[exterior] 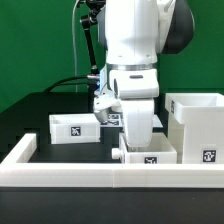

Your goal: Assemble drawer

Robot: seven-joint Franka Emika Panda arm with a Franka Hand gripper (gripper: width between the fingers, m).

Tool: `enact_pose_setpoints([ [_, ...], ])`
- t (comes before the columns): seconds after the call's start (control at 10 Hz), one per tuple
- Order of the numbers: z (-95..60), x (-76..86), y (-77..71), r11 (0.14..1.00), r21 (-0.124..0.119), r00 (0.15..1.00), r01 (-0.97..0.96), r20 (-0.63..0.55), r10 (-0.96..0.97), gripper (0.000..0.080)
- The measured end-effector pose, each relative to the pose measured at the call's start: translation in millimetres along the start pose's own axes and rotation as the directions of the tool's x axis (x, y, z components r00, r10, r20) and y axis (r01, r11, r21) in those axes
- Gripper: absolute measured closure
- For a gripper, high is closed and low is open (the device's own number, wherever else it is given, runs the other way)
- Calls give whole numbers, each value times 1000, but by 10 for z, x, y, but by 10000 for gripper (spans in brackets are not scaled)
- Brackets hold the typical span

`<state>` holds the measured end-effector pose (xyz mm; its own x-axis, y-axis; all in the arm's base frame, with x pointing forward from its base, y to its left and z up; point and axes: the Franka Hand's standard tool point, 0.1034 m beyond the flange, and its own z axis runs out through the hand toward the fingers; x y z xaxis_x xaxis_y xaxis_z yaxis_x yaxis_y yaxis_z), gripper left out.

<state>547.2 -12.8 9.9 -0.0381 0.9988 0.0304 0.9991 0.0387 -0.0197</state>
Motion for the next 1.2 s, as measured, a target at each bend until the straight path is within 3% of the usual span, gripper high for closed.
enact_pose_setpoints([
  [1.2, 4, 146, 6, 1000, 11, 1000, -1, -2, 1, 757],
])
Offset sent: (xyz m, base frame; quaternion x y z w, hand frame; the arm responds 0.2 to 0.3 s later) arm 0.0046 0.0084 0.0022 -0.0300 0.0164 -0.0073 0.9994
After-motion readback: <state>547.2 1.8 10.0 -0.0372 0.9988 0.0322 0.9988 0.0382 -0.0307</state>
